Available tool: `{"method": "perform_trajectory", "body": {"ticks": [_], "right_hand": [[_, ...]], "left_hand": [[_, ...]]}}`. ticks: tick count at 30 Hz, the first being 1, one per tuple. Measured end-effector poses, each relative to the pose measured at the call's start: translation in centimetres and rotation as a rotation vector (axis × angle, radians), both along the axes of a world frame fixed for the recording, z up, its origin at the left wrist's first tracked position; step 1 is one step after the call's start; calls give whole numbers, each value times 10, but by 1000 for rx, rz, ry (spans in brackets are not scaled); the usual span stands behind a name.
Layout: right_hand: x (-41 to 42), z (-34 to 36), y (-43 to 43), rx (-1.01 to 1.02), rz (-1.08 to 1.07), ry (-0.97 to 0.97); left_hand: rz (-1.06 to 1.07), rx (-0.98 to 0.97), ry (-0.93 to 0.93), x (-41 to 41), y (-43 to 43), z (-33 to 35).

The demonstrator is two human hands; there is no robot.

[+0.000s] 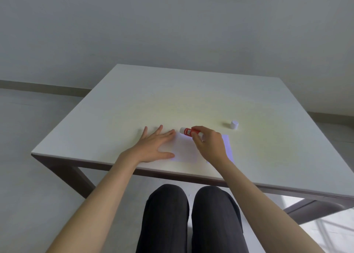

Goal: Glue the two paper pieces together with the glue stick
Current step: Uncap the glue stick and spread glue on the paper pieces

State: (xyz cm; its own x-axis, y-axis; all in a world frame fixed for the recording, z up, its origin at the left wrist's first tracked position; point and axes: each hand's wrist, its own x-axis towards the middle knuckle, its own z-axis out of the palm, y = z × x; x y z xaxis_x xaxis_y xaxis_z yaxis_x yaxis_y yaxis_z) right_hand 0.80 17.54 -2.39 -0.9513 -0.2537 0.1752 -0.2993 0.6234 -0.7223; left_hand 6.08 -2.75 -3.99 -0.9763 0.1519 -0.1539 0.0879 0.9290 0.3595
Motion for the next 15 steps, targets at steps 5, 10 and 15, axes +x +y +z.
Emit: {"method": "perform_trajectory", "body": {"ticks": [5,10,15], "right_hand": [[6,-3,-1,74,53,68],[22,-2,8,93,273,55],[-4,8,15,99,50,3]], "left_hand": [[-40,-193,36,-6,-1,6],[-42,-229,-9,-8,1,10],[-54,-227,-25,-8,-2,11]]}}
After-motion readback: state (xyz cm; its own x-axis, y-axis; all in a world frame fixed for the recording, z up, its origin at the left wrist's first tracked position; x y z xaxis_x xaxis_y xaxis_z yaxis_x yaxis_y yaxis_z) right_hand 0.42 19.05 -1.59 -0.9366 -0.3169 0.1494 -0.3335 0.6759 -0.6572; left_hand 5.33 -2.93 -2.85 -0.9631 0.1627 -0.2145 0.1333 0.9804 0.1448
